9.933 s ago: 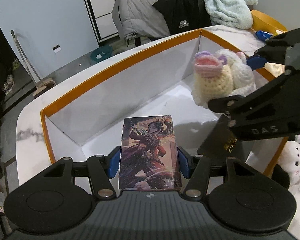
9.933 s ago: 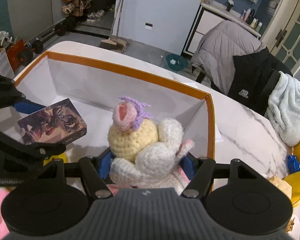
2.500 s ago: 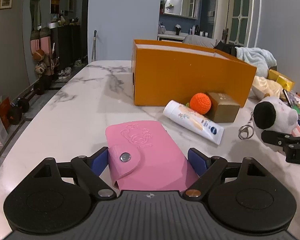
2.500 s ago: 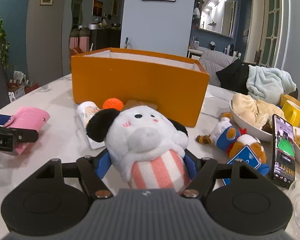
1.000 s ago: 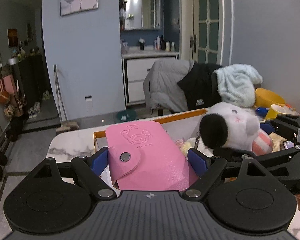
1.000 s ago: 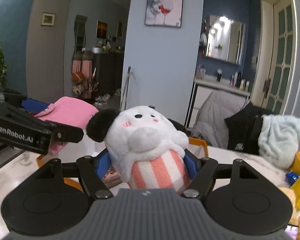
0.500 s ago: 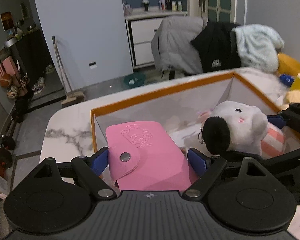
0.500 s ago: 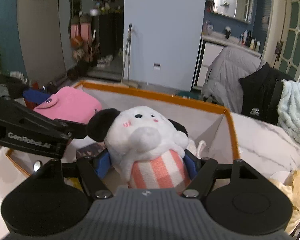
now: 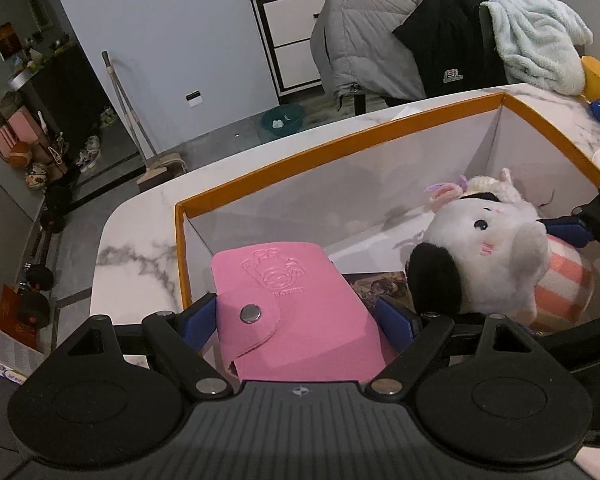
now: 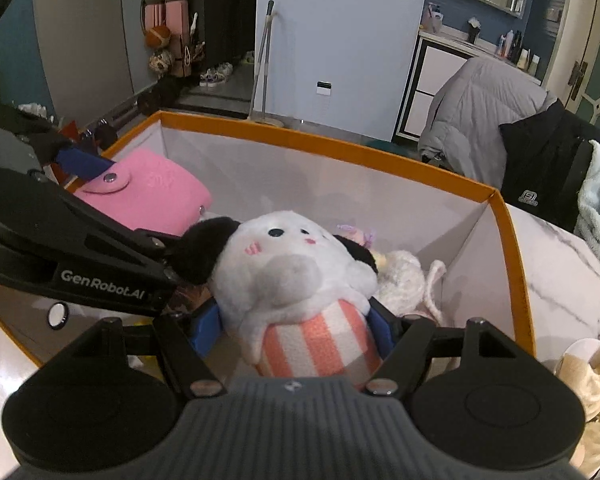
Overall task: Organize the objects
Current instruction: 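Carry the pink wallet and white plush doll over the shoebox, then lower both held items into the shoebox and open both tools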
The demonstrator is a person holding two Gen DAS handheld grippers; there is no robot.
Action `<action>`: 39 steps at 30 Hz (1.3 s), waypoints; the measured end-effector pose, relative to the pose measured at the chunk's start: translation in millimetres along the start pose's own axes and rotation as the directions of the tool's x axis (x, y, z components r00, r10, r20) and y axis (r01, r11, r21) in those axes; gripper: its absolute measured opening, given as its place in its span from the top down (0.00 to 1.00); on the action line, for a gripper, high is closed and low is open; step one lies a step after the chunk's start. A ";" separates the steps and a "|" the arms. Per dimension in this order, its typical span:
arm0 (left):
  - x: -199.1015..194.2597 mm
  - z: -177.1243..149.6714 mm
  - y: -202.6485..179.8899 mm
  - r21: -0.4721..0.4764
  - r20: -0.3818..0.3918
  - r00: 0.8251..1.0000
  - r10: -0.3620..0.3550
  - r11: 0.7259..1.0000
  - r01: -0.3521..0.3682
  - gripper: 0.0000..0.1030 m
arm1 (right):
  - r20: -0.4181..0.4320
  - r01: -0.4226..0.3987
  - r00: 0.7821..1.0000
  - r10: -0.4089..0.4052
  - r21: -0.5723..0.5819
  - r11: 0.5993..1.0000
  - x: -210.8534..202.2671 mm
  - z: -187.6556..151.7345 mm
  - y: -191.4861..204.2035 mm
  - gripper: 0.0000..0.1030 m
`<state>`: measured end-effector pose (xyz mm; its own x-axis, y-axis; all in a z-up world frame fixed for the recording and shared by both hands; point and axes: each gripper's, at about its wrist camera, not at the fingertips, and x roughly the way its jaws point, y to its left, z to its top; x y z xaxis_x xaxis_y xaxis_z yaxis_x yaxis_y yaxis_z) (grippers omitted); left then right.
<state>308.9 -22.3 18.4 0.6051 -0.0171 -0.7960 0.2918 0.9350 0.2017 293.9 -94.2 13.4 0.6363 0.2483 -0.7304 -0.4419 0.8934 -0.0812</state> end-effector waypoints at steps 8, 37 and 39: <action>6.3 2.6 -8.0 0.051 -0.018 0.999 0.045 0.998 -0.044 0.04 | -0.028 -0.006 1.000 0.006 -0.027 1.000 2.9 1.8 2.4 0.27; 2.8 -0.4 -16.5 0.124 -0.002 0.995 0.101 0.987 -0.100 0.08 | -0.005 0.005 1.000 -0.005 -0.025 1.000 -6.8 0.8 7.3 0.11; -0.4 0.4 -17.1 0.126 0.005 0.995 0.102 0.987 -0.102 0.08 | -0.002 0.009 1.000 -0.009 -0.024 1.000 -7.7 -0.4 5.5 0.11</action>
<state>304.0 -38.4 15.5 0.6351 0.0766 -0.7686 0.3199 0.8796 0.3520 286.3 -91.4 18.3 0.6390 0.2394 -0.7310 -0.4511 0.8864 -0.1041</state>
